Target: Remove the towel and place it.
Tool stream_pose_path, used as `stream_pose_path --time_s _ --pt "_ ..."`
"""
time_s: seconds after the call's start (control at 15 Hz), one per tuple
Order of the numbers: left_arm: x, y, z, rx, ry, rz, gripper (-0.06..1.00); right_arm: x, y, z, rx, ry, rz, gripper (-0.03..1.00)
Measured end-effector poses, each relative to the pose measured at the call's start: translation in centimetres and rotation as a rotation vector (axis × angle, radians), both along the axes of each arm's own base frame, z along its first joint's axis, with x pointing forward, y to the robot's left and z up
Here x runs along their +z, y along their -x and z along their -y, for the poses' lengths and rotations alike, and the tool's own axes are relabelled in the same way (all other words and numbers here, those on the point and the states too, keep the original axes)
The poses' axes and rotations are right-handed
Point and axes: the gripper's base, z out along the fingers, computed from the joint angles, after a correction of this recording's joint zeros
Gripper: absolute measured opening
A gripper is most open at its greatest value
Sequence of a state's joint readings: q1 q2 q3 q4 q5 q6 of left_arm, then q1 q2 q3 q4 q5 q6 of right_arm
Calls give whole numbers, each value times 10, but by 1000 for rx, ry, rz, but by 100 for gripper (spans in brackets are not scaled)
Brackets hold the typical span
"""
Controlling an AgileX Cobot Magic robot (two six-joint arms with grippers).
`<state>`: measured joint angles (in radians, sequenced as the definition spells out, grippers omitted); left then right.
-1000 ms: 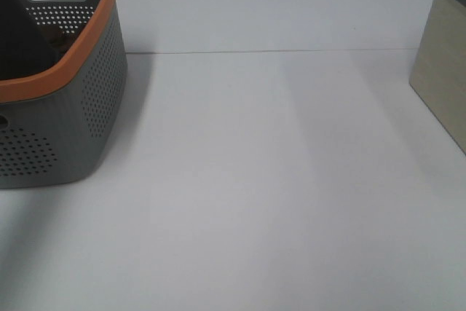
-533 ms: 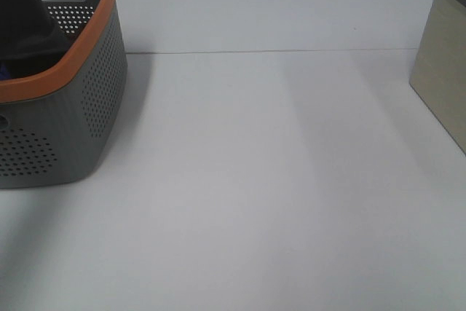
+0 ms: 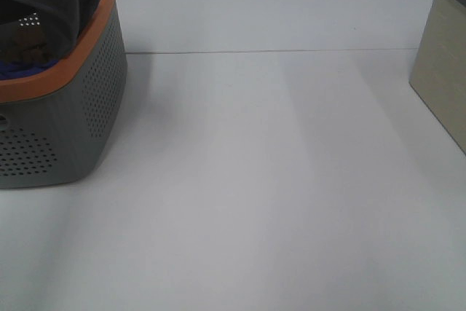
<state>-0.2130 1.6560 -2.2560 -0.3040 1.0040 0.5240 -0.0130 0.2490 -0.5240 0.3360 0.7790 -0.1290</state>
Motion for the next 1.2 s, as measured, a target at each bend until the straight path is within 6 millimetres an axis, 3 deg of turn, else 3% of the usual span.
stream_pose_path --time_s 0.27,0.47,0.6,0.67,1.0,1.2 --pt "-10 -30 47 34 -29 49 0 -1 -48 -10 106 -73 -87 59" --pt "-10 -37 74 10 3 123 0 9 -76 -14 171 -48 -76 59" --pt "-14 -43 93 -16 19 160 0 14 -106 -16 211 -44 -86 59" --pt "-28 -55 110 -36 22 162 0 16 -135 -19 252 -64 -93 59" --pt "-55 -74 133 -56 21 134 0 12 -194 -27 319 -168 -84 59" --pt "-69 -80 146 -73 10 109 0 7 -216 -30 350 -215 -51 59"
